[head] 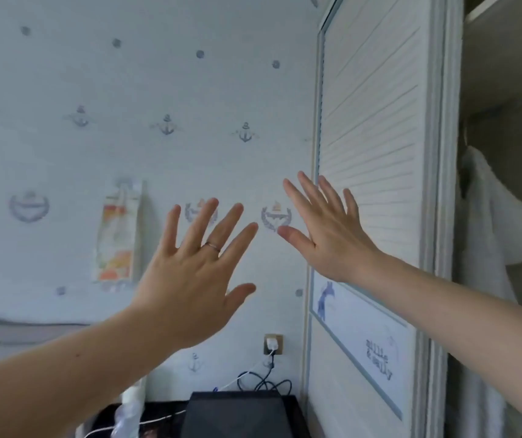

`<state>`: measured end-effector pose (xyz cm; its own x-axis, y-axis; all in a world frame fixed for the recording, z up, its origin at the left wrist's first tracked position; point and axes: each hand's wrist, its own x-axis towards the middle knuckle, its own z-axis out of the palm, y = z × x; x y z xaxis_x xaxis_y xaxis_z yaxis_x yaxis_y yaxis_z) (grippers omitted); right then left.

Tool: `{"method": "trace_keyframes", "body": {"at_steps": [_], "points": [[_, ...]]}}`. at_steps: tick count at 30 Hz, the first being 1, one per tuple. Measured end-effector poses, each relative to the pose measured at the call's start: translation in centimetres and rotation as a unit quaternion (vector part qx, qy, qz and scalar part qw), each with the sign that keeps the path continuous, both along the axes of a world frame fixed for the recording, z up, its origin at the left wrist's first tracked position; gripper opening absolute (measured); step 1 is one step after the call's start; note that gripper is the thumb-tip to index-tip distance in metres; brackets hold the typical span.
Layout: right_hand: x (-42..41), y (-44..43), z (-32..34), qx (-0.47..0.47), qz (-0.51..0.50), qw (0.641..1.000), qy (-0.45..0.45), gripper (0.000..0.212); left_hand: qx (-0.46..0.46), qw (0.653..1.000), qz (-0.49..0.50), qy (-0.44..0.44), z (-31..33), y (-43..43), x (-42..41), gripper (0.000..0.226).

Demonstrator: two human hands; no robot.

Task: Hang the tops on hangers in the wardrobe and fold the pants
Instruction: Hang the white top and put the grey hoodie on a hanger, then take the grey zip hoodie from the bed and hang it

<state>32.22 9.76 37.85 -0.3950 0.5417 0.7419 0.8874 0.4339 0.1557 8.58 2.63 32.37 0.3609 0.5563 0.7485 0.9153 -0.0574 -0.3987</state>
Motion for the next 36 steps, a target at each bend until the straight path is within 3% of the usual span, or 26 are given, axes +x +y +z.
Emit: {"method": "trace_keyframes", "body": {"at_steps": [7, 19, 28, 32, 36], "points": [[-19.6, -7.4, -6.3, -0.060, 0.178, 0.980, -0.063, 0.078, -0.094, 0.981, 0.158, -0.061, -7.2, -12.3, -18.7, 0.080], [-47.1, -17.9, -22.1, -0.147, 0.442, 0.867, -0.175, 0.075, -0.135, 0.893, 0.364, -0.228, -23.8, -32.1, -37.8, 0.077], [-63.9, -20.5, -35.0, -0.264, 0.529, 0.766, -0.253, 0.080, -0.191, 0.774, 0.491, -0.352, -37.8, -40.1, -47.8, 0.077], [-71.8, -19.9, -39.8, -0.315, 0.531, 0.728, -0.298, 0.072, -0.217, 0.708, 0.539, -0.401, -42.2, -41.5, -53.1, 0.078], [-79.4, -19.6, -44.5, -0.336, 0.542, 0.687, -0.348, 0.083, -0.230, 0.631, 0.584, -0.455, -46.0, -42.6, -57.6, 0.077]]}}
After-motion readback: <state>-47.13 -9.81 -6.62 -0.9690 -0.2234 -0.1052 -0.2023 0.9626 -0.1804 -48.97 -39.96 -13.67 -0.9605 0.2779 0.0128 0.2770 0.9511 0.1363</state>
